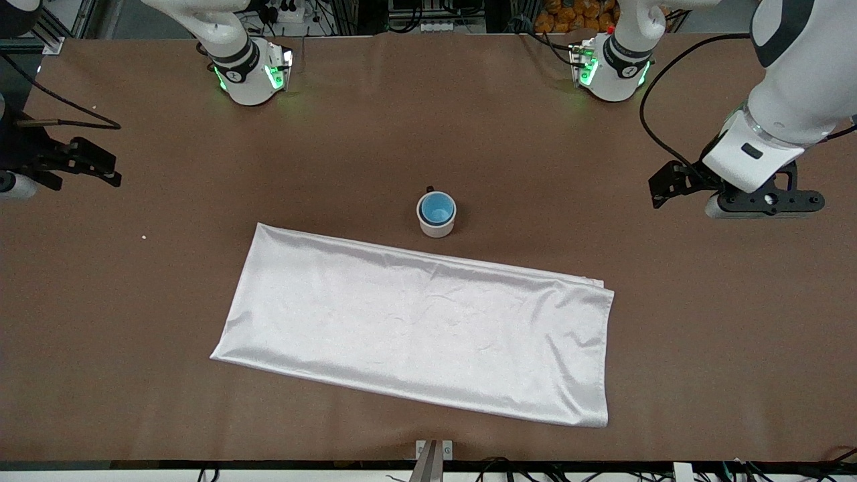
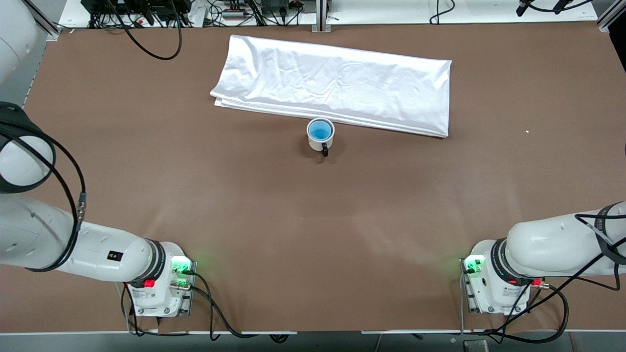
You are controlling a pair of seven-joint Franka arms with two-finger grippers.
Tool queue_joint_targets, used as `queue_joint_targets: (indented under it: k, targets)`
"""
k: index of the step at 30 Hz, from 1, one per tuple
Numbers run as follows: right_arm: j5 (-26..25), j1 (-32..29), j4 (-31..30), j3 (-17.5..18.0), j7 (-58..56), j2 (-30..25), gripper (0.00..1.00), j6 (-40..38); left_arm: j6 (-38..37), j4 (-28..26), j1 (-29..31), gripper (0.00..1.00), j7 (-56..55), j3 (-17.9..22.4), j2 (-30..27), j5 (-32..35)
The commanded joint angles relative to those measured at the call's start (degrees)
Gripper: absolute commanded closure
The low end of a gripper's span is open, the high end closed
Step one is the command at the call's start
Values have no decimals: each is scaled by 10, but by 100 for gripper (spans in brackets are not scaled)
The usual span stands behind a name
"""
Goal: Place blue cup into white mug on table
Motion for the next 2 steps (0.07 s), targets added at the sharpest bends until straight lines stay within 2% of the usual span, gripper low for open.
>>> queue_joint_targets:
  k: [1,2]
  targets:
    - [7,1,5,-4,4,-1,0,-5,-11,10,-2,0,18,6,1,-8]
    - [7,0,5,-4,3,-1,0,-6,-12,10,-2,0,18,6,1,-7]
